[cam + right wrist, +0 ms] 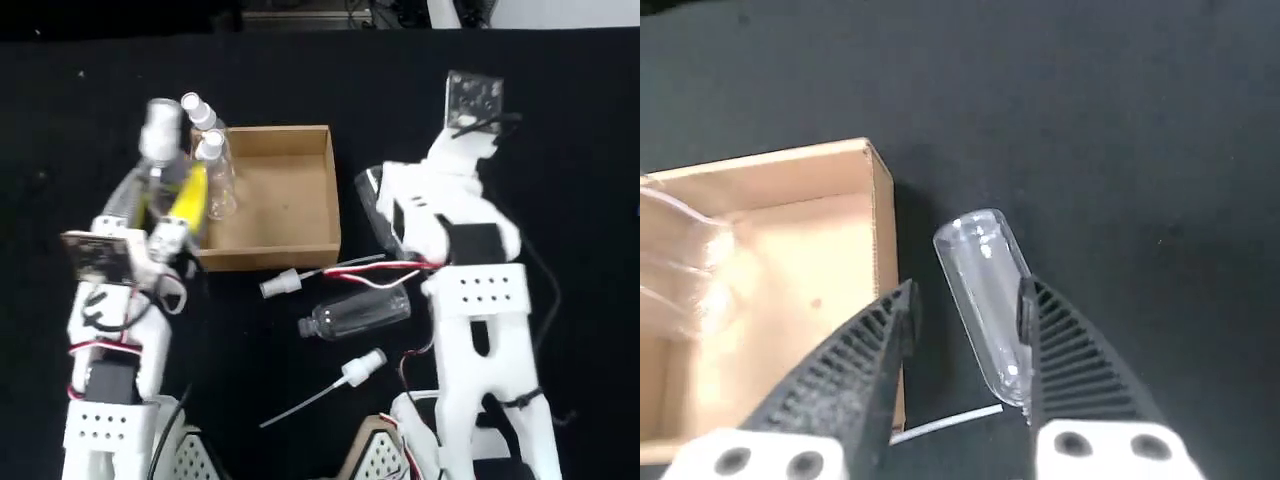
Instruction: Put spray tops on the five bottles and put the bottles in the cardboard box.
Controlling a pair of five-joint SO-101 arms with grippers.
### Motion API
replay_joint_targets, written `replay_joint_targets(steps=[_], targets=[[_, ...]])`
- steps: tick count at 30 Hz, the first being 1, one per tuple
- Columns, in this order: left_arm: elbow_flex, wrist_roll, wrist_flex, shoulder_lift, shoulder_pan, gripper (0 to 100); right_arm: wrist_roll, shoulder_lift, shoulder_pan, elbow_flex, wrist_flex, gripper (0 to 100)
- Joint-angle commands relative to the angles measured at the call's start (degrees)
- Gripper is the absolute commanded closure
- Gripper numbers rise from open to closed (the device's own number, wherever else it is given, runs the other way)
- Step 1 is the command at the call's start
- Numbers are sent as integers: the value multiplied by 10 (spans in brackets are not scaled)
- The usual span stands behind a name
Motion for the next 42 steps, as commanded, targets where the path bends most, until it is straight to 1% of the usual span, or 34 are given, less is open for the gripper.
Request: replay_joint_targets(steps=[1,4,10,14,16,18,21,24,26,28,34,39,42], targets=[[-41,41,-18,14,-102,967,-24,-19,7,95,-127,868],[-102,41,-18,97,-167,967,-31,-19,-11,156,-198,868],[-242,45,-18,341,-296,970,-32,-19,-18,231,-298,868],[-277,45,-19,391,-349,970,-29,-19,-17,256,-335,868],[-268,40,-47,409,-371,970,-29,-16,-17,260,-343,868],[-227,40,-115,428,-400,970,-28,-15,-17,262,-344,868],[-144,28,-281,467,-443,970,-28,-15,-17,262,-344,868],[-65,-40,-440,516,-469,970,-28,-15,-17,262,-344,868],[-35,-84,-505,556,-475,970,-28,-15,-17,262,-344,868],[-25,-105,-542,596,-489,970,-28,-15,-17,262,-344,868],[-36,-63,-602,702,-535,968,-28,-15,-17,262,-344,868],[-31,-64,-659,788,-549,967,-28,-15,-18,262,-344,868],[-33,-64,-719,834,-551,967,-28,-15,-18,262,-344,868]])
